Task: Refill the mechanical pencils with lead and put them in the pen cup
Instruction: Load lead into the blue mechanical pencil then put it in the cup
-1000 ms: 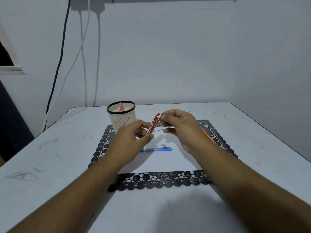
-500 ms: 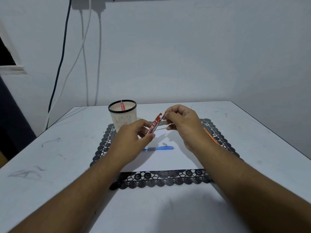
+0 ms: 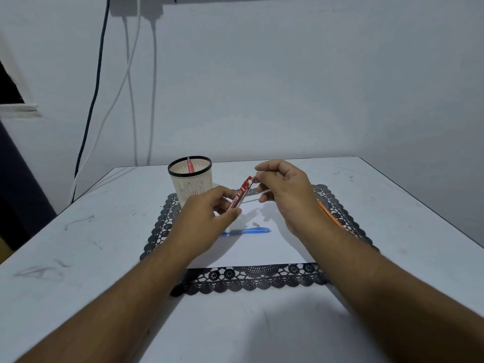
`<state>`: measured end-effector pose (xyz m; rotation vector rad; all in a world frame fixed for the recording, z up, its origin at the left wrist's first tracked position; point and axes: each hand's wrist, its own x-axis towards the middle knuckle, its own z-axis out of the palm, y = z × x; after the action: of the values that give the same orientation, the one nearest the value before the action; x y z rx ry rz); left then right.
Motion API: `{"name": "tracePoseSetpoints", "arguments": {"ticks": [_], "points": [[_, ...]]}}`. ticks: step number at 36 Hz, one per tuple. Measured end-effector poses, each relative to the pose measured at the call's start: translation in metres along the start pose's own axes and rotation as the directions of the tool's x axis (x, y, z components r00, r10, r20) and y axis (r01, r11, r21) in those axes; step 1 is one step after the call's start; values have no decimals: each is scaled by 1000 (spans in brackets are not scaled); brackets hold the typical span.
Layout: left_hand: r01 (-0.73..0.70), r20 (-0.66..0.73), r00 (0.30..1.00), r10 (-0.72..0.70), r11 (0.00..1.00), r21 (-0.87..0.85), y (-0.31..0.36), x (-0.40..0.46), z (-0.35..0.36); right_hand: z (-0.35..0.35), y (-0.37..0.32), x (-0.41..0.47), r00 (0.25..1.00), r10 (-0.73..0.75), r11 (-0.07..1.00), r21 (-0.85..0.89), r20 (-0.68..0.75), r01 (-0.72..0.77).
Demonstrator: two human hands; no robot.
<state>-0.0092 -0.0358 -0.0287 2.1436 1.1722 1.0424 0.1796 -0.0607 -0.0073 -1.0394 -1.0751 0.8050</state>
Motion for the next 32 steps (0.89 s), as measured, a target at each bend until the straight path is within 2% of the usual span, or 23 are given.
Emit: {"name": "tracePoseSetpoints", "arguments": {"ticks": [5,15,23,27,32], "points": [[-5,3,1000,5,1000,-13,-1,1,0,0,0,0,1000,-11,1000,-23,9,11],[0,24,1000,1,999,-39,0,0,1,-4,-6,2,997,69,994,90,-16,-68],[-11,16,1000,12,999,-41,-1,0,2,-2,-6,-2,998,6,998,68,65,-10],[-26,16,1000,27,998,-53,-2,0,3,-1,-6,-2,998,-12,999,36,62,10],[-35,14,999,35,998,-44,-5,1,4,-3,-8,-1,999,18,996,85,43,-22]]}}
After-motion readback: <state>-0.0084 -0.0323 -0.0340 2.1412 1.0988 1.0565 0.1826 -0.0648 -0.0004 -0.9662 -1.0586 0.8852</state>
